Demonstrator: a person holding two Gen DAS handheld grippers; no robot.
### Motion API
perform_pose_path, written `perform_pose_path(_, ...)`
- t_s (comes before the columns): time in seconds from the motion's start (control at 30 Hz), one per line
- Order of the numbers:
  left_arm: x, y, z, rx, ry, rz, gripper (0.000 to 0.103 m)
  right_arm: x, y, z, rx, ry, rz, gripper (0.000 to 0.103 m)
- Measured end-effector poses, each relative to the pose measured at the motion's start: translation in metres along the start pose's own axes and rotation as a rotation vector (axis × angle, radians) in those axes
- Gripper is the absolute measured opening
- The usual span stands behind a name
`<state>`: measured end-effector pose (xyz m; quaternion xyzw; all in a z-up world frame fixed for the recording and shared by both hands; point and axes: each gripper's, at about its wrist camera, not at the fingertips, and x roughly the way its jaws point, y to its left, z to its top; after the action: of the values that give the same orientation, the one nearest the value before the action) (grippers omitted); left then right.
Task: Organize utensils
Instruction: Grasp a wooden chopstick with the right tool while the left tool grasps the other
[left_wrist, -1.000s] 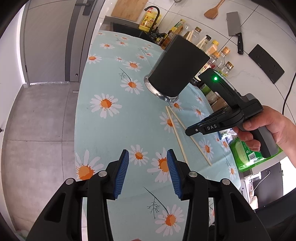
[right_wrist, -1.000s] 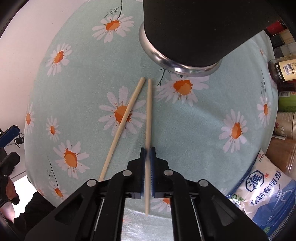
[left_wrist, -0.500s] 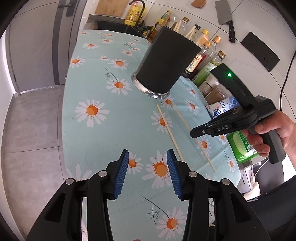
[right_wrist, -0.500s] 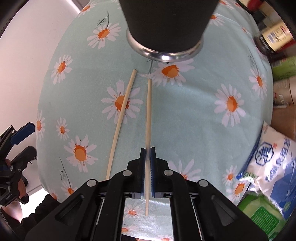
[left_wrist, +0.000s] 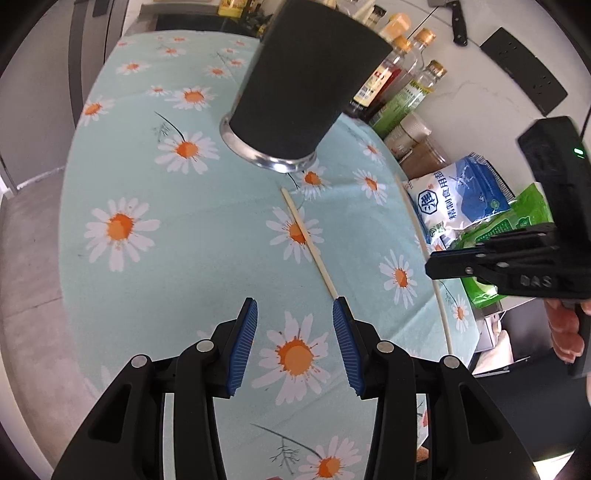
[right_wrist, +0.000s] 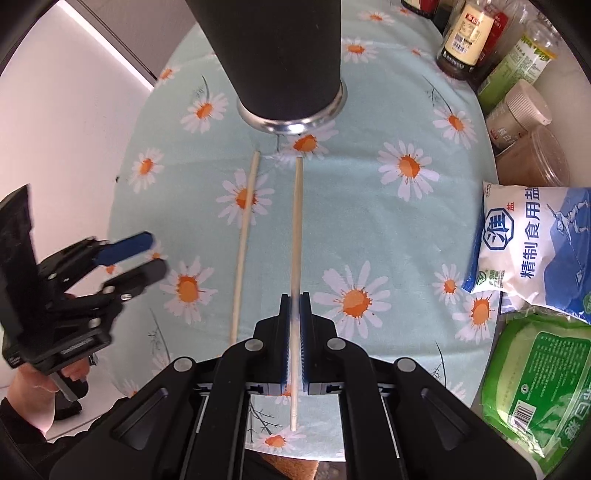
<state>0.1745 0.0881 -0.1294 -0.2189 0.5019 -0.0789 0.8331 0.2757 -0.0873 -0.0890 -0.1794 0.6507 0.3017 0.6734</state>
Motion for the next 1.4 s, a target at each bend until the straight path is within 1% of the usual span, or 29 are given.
perform_pose_path(0.03,0.003,-0.001,0.002,-0.003,0.008,0.003,0.041,-0.005,-0.001,-0.003,-0.004,-0.028,0.017,0.006)
perform_pose_path(0.1,0.011,-0.005,0.006,-0.008,0.03,0.007,0.041,-0.018,-0.004,-0.009,-0.009,-0.056,0.053,0.006)
perform_pose_path(0.27,0.031,-0.011,0.014,-0.054,0.068,0.078,0.041,-0.024,0.005,-0.013,-0.04,-0.108,0.101,0.006)
perform_pose_path(0.43,0.045,-0.026,0.02,-0.059,0.104,0.156,0.039,-0.043,-0.009,-0.023,-0.063,-0.162,0.148,0.006)
perform_pose_path(0.57,0.057,-0.042,0.025,-0.048,0.139,0.249,0.039,-0.043,-0.019,-0.024,-0.078,-0.19,0.168,0.006)
perform_pose_path(0.67,0.068,-0.05,0.027,-0.055,0.176,0.321,0.039,-0.045,-0.029,-0.026,-0.08,-0.205,0.206,0.006)
perform_pose_path(0.73,0.073,-0.057,0.027,-0.049,0.183,0.375,0.039,-0.046,-0.034,-0.028,-0.089,-0.217,0.221,0.006)
perform_pose_path(0.83,0.078,-0.061,0.029,-0.058,0.19,0.427,0.039,-0.051,-0.043,-0.032,-0.104,-0.235,0.255,0.006)
perform_pose_path(0.9,0.081,-0.063,0.031,-0.076,0.196,0.469,0.034,-0.055,-0.047,-0.036,-0.125,-0.249,0.263,0.006)
perform_pose_path(1.0,0.085,-0.065,0.033,-0.092,0.198,0.513,0.028,-0.063,-0.053,-0.041,-0.148,-0.275,0.271,0.006)
perform_pose_path(1.03,0.086,-0.066,0.034,-0.098,0.196,0.516,0.026,-0.065,-0.054,-0.043,-0.159,-0.282,0.273,0.006)
perform_pose_path(1.1,0.09,-0.069,0.036,-0.116,0.194,0.523,0.02,-0.068,-0.057,-0.045,-0.172,-0.291,0.285,0.006)
perform_pose_path(1.13,0.091,-0.071,0.037,-0.123,0.194,0.53,0.019,-0.068,-0.059,-0.046,-0.177,-0.291,0.299,0.006)
perform_pose_path(1.2,0.093,-0.073,0.038,-0.136,0.196,0.537,0.009,-0.067,-0.063,-0.045,-0.178,-0.29,0.322,0.006)
perform_pose_path(1.27,0.095,-0.075,0.04,-0.146,0.198,0.546,0.005,-0.066,-0.066,-0.046,-0.186,-0.286,0.338,0.006)
perform_pose_path(1.4,0.097,-0.081,0.039,-0.171,0.194,0.553,0.004,-0.065,-0.071,-0.045,-0.198,-0.276,0.357,0.006)
